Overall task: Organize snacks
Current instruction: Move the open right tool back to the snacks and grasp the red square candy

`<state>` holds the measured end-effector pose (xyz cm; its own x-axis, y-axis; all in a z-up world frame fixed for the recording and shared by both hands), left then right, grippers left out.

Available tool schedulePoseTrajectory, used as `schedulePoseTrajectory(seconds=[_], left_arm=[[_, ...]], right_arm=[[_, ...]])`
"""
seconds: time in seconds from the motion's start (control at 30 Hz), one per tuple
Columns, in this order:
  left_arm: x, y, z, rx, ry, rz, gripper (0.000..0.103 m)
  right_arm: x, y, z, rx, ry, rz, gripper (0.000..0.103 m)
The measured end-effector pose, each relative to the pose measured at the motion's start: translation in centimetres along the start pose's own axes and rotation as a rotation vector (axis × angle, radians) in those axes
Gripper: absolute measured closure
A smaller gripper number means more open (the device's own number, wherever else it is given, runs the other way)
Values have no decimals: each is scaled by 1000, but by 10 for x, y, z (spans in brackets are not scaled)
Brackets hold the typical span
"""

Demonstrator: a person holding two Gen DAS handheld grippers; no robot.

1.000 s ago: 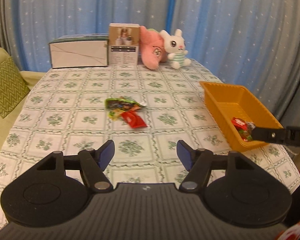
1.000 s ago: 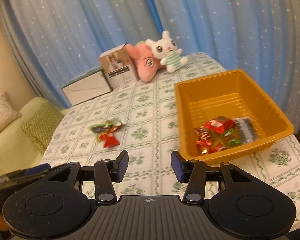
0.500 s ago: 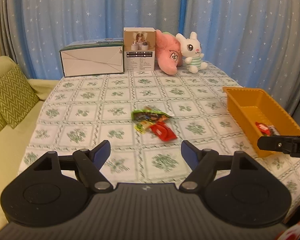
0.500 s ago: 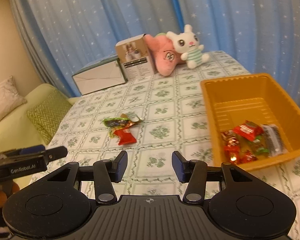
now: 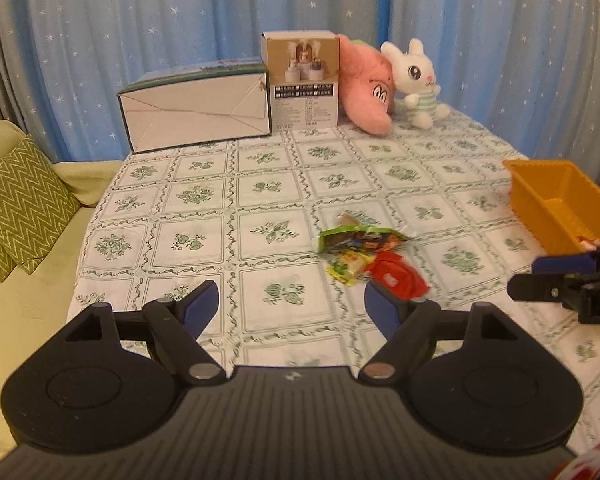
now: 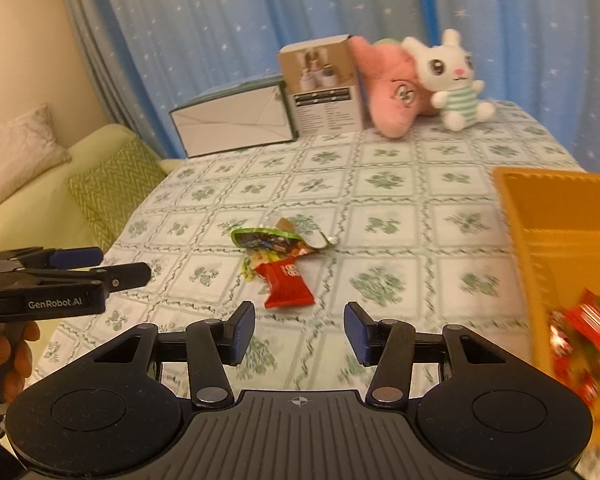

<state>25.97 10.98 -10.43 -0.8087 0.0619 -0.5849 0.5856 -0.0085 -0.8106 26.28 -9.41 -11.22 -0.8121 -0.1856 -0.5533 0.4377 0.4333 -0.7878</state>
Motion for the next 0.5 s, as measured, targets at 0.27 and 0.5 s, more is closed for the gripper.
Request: schedulePoseTrajectory(seconds=[0.27,0.5], left_arm=[[-5,37,-7,35,33,-50,25],[-13,58,-12,7,92,-52,25]], right_arm=[[-21,59,-7,-25,-88,-49,53],[-36,101,-2,-25,-100,-82,53]])
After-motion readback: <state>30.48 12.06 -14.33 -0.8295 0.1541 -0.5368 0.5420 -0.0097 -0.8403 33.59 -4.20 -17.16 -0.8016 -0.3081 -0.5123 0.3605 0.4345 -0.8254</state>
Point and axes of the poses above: each gripper's, at about its wrist camera, not at the fingertips, and y roughly the way its jaws point, z to its right, x to its underside, the point moved 6 cm from there along y, roughly the way its jaws point, and after that the axes turned 13 degrees about -z, right-handed, at the moved point
